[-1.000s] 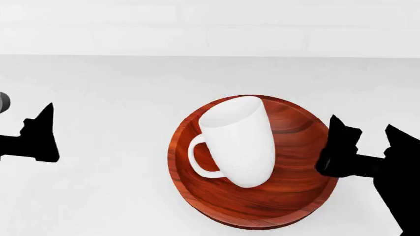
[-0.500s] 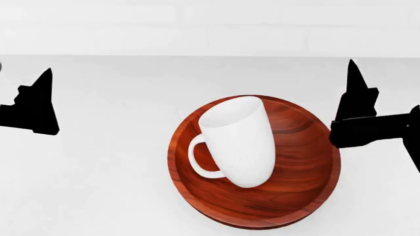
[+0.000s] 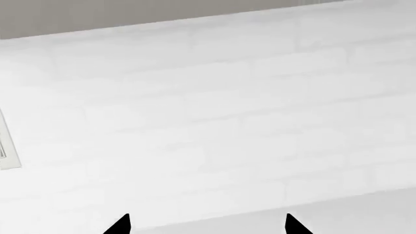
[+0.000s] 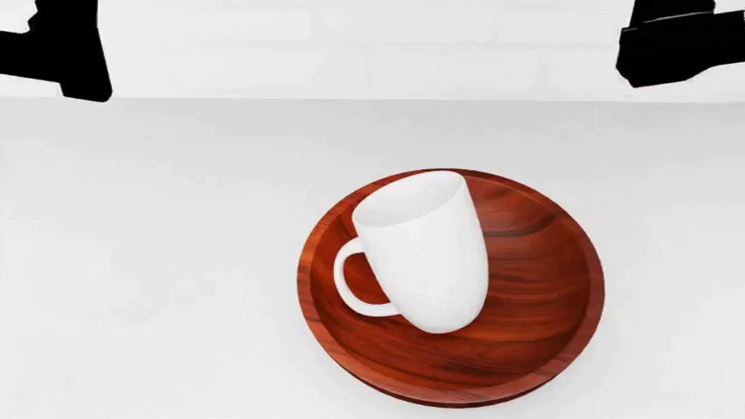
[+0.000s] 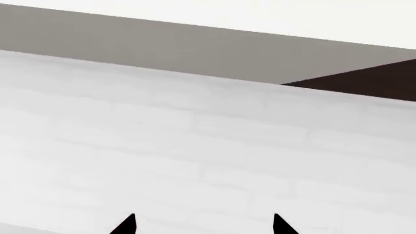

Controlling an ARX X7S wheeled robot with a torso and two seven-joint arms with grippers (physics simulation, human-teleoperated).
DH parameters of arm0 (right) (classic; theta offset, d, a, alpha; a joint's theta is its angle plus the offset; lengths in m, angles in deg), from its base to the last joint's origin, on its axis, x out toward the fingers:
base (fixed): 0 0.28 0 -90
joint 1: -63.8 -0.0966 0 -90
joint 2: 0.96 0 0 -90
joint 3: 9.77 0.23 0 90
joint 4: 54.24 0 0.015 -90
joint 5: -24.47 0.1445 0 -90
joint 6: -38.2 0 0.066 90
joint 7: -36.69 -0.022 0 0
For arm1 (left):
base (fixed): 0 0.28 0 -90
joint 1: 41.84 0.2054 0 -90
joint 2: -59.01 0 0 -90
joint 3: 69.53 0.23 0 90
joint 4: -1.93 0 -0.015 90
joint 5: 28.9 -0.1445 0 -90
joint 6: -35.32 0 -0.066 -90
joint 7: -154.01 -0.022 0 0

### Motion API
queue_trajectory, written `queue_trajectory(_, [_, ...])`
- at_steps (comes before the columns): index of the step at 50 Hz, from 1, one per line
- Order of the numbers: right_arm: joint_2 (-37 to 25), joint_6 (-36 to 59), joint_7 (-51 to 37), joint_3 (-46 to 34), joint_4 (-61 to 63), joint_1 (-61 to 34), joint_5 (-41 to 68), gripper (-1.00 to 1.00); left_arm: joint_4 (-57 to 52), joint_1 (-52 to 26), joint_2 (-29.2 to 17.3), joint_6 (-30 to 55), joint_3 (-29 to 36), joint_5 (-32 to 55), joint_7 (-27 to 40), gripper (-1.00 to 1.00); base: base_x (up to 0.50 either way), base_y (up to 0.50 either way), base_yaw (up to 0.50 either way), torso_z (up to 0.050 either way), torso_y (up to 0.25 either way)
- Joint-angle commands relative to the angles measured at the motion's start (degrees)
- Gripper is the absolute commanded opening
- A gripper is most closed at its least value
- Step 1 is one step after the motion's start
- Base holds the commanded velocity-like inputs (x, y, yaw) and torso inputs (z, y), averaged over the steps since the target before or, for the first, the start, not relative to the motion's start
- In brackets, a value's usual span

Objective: Place the cup inside the bowl on the dining table and move the bowl to any counter.

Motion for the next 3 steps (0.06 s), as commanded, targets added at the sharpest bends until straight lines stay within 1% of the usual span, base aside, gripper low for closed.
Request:
queue_trajectory(1, [2.96, -1.01, 3.93, -3.22, -6.39, -7.5, -6.22, 1.0, 8.74, -4.65, 1.06, -7.29, 3.44, -3.32, -1.77, 1.0, 0.0, 0.0, 0.0, 0.0, 0.0])
queue_trajectory(3, [3.25, -1.8, 4.56, -3.65, -6.88, -7.43, -7.13, 1.0, 9.66, -5.51, 1.27, -8.89, 4.39, -3.96, -2.3, 1.0, 0.0, 0.0, 0.0, 0.0, 0.0])
